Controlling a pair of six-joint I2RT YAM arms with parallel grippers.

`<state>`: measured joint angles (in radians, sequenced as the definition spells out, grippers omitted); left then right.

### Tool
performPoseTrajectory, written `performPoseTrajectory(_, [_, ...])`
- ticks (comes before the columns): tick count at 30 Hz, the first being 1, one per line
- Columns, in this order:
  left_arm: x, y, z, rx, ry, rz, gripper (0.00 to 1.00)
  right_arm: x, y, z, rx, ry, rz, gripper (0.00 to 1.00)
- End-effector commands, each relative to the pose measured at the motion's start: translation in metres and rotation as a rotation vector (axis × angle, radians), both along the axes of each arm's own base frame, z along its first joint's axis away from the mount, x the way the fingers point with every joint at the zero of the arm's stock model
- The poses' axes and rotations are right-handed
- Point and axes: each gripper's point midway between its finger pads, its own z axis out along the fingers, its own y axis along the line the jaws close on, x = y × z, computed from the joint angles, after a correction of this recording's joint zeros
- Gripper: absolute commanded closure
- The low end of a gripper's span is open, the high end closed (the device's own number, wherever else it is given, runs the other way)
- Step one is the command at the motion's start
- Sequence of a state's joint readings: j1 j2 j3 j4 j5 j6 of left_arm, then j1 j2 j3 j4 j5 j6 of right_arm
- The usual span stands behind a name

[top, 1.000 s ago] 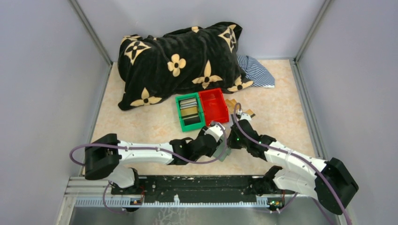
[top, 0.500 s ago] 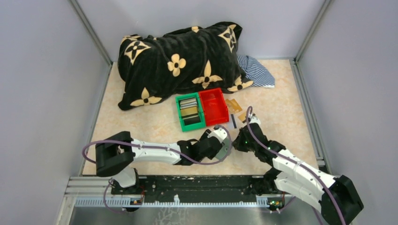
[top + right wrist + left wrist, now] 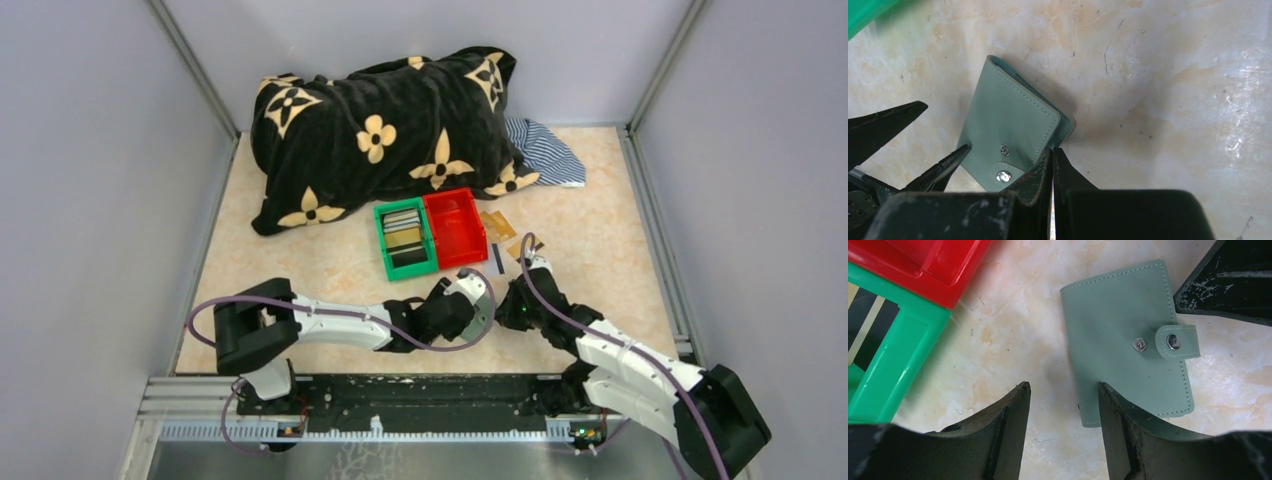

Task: Take the credit cards out of the card holder

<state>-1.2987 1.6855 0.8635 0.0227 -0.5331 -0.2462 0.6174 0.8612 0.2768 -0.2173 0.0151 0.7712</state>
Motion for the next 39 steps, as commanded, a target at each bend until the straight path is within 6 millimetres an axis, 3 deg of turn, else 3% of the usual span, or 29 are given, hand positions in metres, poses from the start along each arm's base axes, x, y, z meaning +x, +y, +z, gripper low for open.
performPoseTrajectory(1, [0.009,0.003,0.006,0.003,-0.018,0.034,0.41,0.011,0.011,0.005,0.045,-0.038,0.009,1.0])
performPoseTrajectory(10, [0.011,0.014,-0.002,-0.006,0.014,0.049,0.42,0.015,0.015,0.003,0.047,-0.039,0.023,1.0])
performPoseTrajectory(26, [0.003,0.015,-0.018,-0.026,0.071,0.035,0.42,0.035,0.043,0.035,0.142,-0.139,0.098,1.0])
performPoseTrajectory(39, [0.002,0.015,-0.009,-0.079,0.08,0.022,0.42,0.042,0.054,0.061,0.176,-0.201,0.154,1.0])
